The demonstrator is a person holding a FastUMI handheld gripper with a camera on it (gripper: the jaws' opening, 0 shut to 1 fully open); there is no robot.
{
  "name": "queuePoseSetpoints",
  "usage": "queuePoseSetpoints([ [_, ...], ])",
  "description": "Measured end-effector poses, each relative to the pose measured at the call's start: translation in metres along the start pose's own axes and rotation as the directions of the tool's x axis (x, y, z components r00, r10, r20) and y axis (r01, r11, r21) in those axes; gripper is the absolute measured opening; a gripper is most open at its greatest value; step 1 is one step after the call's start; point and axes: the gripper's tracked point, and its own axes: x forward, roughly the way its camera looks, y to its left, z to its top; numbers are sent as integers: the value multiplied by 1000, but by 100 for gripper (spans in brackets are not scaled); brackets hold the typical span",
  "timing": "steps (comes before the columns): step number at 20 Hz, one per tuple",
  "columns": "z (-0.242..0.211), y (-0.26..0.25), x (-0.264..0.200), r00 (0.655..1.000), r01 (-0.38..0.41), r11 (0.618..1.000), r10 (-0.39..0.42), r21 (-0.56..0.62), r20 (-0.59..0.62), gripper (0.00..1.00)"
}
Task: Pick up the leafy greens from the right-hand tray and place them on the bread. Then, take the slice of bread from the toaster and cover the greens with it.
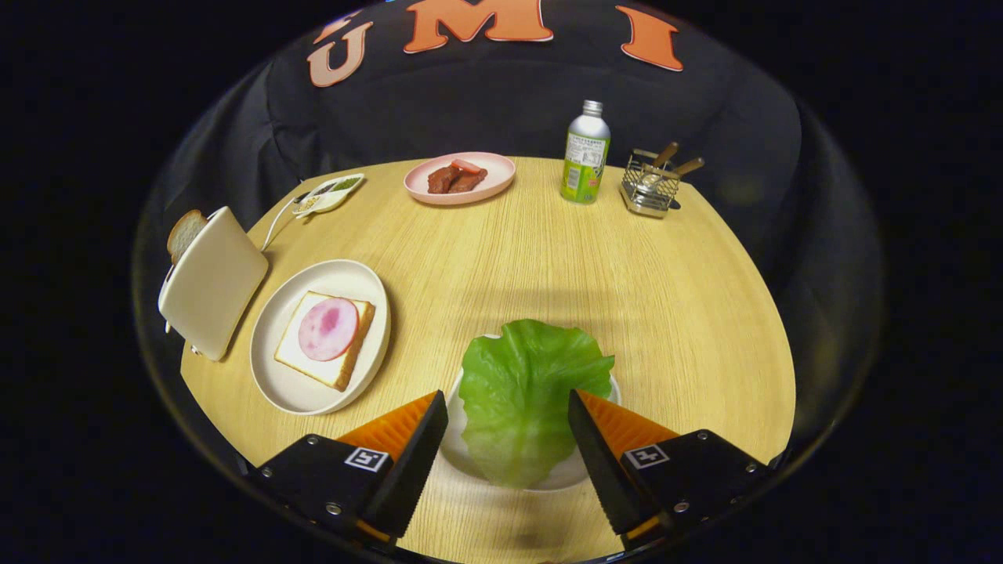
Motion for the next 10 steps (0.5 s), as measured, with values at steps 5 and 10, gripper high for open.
queuePoseSetpoints([
  [5, -10, -10, 20, 995, 28, 999, -24, 41, -96, 88],
  [10, -18, -16, 34, 988, 64, 997, -56, 53, -143, 79],
])
